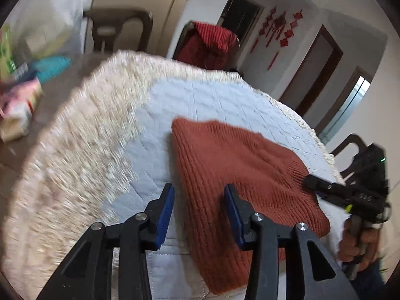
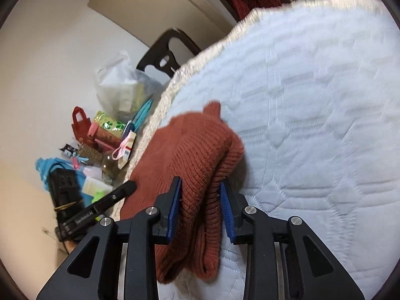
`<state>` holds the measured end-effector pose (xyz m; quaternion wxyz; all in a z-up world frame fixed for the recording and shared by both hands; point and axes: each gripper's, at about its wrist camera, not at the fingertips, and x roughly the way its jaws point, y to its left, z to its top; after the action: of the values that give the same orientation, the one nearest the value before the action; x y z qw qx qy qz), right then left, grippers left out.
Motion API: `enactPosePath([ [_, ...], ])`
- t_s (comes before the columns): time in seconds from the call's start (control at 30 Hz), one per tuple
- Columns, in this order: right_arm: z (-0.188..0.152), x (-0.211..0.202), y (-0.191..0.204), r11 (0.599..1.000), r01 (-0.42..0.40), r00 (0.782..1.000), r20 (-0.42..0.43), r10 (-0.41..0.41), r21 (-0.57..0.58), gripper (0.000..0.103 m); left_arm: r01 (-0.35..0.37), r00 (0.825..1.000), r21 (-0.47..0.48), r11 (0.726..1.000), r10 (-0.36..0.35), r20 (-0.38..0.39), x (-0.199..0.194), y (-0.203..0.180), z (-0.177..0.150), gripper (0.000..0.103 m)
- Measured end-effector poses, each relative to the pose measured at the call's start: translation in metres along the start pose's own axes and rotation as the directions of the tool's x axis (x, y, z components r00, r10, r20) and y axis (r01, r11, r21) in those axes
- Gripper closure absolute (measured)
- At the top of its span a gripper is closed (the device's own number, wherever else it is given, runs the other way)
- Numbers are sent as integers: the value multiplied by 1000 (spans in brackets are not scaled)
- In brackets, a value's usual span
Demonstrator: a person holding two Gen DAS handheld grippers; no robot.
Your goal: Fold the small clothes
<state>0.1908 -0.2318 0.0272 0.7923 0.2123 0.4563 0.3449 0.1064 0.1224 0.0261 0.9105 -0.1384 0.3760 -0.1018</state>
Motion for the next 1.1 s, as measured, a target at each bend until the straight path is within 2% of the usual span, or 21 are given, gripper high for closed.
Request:
enactPosePath([
  [0.13,11,-12,26,991,69,995,81,-60,-119,72,1,999,69,998,-3,42,-3,-23,11,59],
  [0.27,20,20,33,974,141,990,36,-136,-178,74,2,1000,96,995,1,-30,30,-28,12,59],
  [0.33,18,37,19,967,190,981,-17,-196,-171,75,-33,999,131,991,36,-18,33,-33,7,59],
  [0.4,16,34,11,975,165,985,-16,-169,-152,76,-46,999,133,990,48,-6,23,-37,5,59],
  [0.47,13,22,16,970,181,983,2,-183,-164,76,-48,999,129,990,45,25,6,-40,0,59],
  [0.53,7,7,29,960,181,983,27,-179,-213,76,-45,998,137,989,39,49,-11,-44,-9,59],
  [0.6,-7,-12,46,950,153,988,45,-146,-274,76,-51,998,135,990,46,44,-21,-46,-20,60],
  [0.67,-21,-19,57,935,149,989,32,-146,-323,76,-45,999,122,992,42,28,-24,-47,-32,63],
  [0.8,-47,-8,59,897,190,976,-20,-216,-398,87,-85,996,119,989,85,7,-16,-48,-48,65],
  [0.87,-51,2,49,895,217,968,-36,-250,-389,87,-95,995,117,989,95,7,-11,-49,-49,65],
  [0.97,-47,-1,44,910,204,973,-28,-230,-362,87,-117,993,116,986,116,10,-14,-53,-48,65],
  [1.1,-53,-14,53,904,208,974,-9,-228,-374,87,-138,990,108,984,137,15,-23,-57,-51,65],
])
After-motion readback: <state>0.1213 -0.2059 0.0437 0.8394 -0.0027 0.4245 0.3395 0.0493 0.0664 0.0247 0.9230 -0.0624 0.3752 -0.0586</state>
